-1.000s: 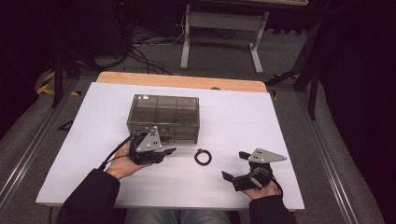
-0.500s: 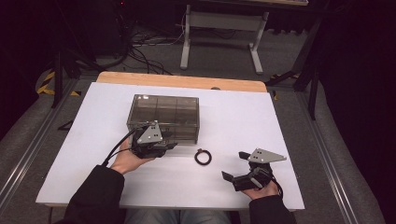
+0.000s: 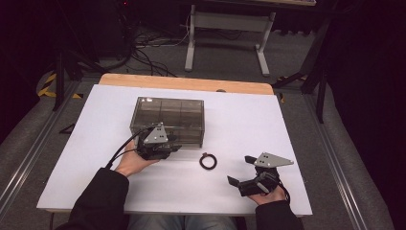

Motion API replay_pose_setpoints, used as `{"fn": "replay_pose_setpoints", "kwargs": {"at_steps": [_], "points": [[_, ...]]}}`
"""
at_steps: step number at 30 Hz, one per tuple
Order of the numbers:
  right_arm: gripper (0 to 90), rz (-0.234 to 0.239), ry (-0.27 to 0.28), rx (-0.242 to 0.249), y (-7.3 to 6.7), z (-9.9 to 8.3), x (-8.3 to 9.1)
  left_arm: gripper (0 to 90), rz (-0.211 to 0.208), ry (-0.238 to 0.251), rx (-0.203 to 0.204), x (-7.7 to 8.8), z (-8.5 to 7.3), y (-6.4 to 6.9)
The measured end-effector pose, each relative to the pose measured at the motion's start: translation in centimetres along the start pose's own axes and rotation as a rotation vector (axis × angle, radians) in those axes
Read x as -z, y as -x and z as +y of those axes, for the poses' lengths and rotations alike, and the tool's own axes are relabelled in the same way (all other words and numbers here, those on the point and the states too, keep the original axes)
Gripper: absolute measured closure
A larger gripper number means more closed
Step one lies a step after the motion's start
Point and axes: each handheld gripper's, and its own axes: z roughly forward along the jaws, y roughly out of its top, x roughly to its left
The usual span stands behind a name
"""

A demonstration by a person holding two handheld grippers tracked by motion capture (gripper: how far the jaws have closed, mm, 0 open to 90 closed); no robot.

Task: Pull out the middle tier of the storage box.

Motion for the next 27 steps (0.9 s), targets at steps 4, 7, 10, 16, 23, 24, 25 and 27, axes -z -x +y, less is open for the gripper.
{"fn": "replay_pose_setpoints", "kwargs": {"at_steps": [4,7,10,16,23,24,25,27], "points": [[0.2,-0.001,0.001,0.0,0.0,0.0,0.0,62.7,-0.009,-0.015,0.005,-0.3,-0.2,-0.2],[0.2,0.001,0.002,0.001,0.0,0.0,0.0,62.3,-0.011,-0.03,0.006,-0.5,-0.4,-0.3],[0.2,-0.001,0.005,-0.001,0.0,0.0,0.1,62.4,-0.024,-0.033,0.015,-0.6,-0.5,-0.6],[0.2,-0.004,0.006,0.0,0.0,0.0,0.1,65.1,-0.038,-0.038,0.046,-0.7,-0.7,-1.1],[0.2,-0.003,0.006,0.0,0.0,0.0,0.0,71.7,-0.027,-0.051,0.057,-0.9,-0.7,-1.4],[0.2,-0.003,0.006,0.0,0.0,0.0,0.0,71.7,-0.026,-0.048,0.065,-0.9,-0.8,-1.4],[0.2,-0.004,0.007,0.001,0.0,0.0,0.0,72.2,-0.031,-0.048,0.072,-0.9,-0.8,-1.5],[0.2,-0.004,0.007,0.001,0.0,0.0,0.0,72.8,-0.032,-0.048,0.07,-0.8,-0.8,-1.5]]}}
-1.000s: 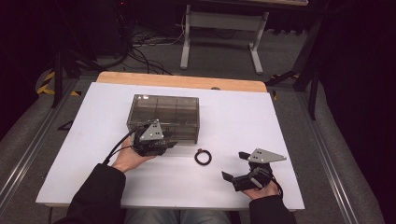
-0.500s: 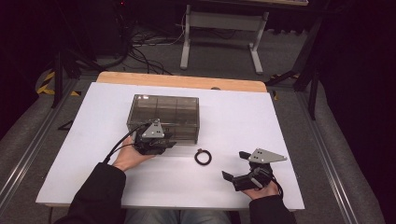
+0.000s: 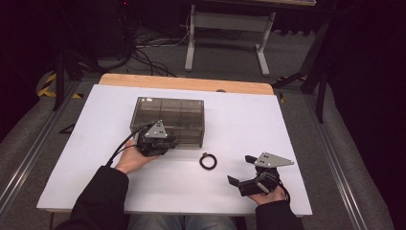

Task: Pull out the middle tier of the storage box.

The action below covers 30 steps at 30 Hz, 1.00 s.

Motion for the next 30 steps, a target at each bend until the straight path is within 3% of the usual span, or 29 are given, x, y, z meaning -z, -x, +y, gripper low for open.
{"fn": "replay_pose_setpoints", "kwargs": {"at_steps": [19,30], "points": [[0.2,0.0,-0.003,0.002,0.0,0.0,0.0,74.9,-0.039,-0.014,-0.008,0.4,-0.1,0.8],[0.2,-0.002,-0.004,0.002,0.0,0.0,0.0,75.5,-0.041,-0.02,-0.016,0.6,-0.1,1.3]]}}
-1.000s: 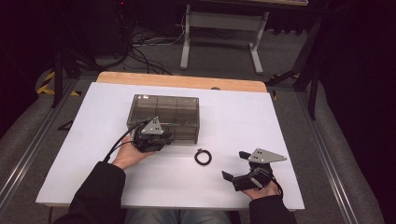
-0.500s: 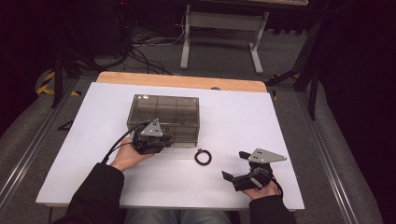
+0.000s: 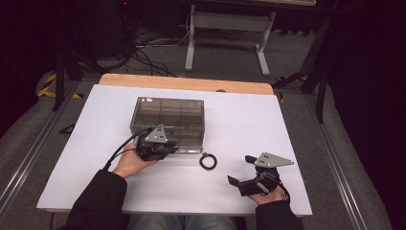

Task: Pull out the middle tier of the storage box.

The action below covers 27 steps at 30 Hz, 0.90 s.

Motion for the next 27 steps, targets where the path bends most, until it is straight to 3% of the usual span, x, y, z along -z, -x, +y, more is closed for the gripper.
{"fn": "replay_pose_setpoints", "kwargs": {"at_steps": [22,27], "points": [[0.2,0.003,-0.003,-0.001,0.0,0.0,0.0,75.5,-0.011,0.002,0.002,0.5,-0.7,1.1],[0.2,0.002,-0.004,0.0,0.0,0.0,-0.1,75.6,-0.017,0.009,0.019,0.5,-0.9,1.3]]}}
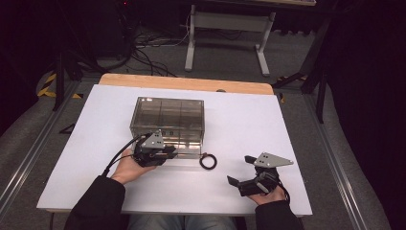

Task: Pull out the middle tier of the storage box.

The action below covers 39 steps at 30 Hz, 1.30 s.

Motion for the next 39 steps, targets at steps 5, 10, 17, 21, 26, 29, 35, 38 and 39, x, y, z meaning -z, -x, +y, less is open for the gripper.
{"fn": "replay_pose_setpoints", "kwargs": {"at_steps": [5,10,17,21,26,29,35,38,39], "points": [[0.2,0.0,0.0,-0.001,0.0,0.0,0.0,75.9,-0.004,0.001,0.013,0.1,-0.1,0.3],[0.2,0.001,0.002,-0.001,0.0,0.0,0.0,76.0,-0.007,0.006,0.014,0.1,-0.3,0.6],[0.2,0.001,0.001,-0.001,0.0,0.0,0.0,76.2,-0.004,0.009,0.027,0.1,-0.4,1.1],[0.2,0.002,0.0,-0.001,0.0,0.0,0.0,76.4,-0.01,0.005,0.027,0.2,-0.5,1.3],[0.2,0.004,0.0,-0.005,0.0,0.0,0.0,76.4,-0.006,0.003,0.019,0.3,-0.6,1.4],[0.2,0.004,-0.001,-0.005,0.0,0.0,0.0,76.4,-0.004,-0.006,0.01,0.4,-0.6,1.4],[0.2,0.005,-0.002,-0.005,0.0,0.0,-0.1,76.4,-0.008,-0.007,0.008,0.4,-0.7,1.6],[0.2,0.005,-0.002,-0.004,0.0,0.0,-0.1,76.5,-0.009,-0.01,0.013,0.4,-0.7,1.7],[0.2,0.005,-0.002,-0.004,0.0,0.0,-0.1,76.5,-0.011,-0.01,0.016,0.4,-0.7,1.8]]}}
